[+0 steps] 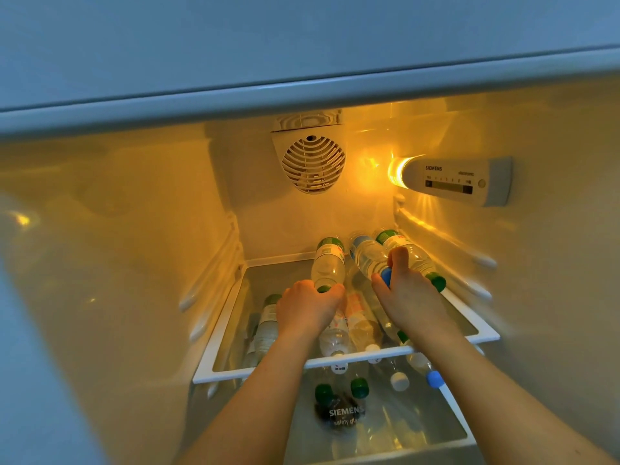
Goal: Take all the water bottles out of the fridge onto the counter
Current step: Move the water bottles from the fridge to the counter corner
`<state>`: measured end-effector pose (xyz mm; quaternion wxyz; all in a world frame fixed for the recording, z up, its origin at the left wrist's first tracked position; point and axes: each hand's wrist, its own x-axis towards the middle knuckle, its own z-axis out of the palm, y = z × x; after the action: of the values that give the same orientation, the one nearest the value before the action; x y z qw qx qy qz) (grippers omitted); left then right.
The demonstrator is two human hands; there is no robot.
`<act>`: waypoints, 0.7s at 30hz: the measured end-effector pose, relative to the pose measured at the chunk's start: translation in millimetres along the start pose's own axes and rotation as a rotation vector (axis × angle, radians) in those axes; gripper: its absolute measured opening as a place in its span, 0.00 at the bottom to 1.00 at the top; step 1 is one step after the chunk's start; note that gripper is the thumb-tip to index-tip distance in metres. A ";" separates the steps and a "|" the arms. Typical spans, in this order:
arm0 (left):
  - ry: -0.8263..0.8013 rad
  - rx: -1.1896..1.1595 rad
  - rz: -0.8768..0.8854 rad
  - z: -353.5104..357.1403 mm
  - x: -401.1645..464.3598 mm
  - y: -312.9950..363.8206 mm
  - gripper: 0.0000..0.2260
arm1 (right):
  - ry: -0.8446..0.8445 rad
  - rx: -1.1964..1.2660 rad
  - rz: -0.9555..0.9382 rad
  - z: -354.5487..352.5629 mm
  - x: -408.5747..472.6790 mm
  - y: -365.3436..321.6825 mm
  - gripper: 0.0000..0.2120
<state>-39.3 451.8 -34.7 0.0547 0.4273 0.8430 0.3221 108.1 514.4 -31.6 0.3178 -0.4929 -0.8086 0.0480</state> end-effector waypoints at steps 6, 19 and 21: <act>-0.058 -0.177 -0.051 -18.3 -19.7 -0.3 0.16 | 0.059 -0.084 -0.099 -13.8 -18.7 -8.6 0.15; 0.056 -1.236 -0.474 -116.0 -117.2 -1.0 0.12 | 0.179 -0.033 -0.097 -89.1 -86.0 -70.3 0.15; 0.061 -1.270 -0.508 -134.8 -139.8 -5.7 0.16 | 0.217 -0.089 -0.124 -105.5 -94.9 -82.9 0.14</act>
<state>-4.9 276.8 42.4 0.3450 0.0923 0.5659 0.7431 133.4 368.8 40.2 0.3835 -0.4579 -0.7997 -0.0614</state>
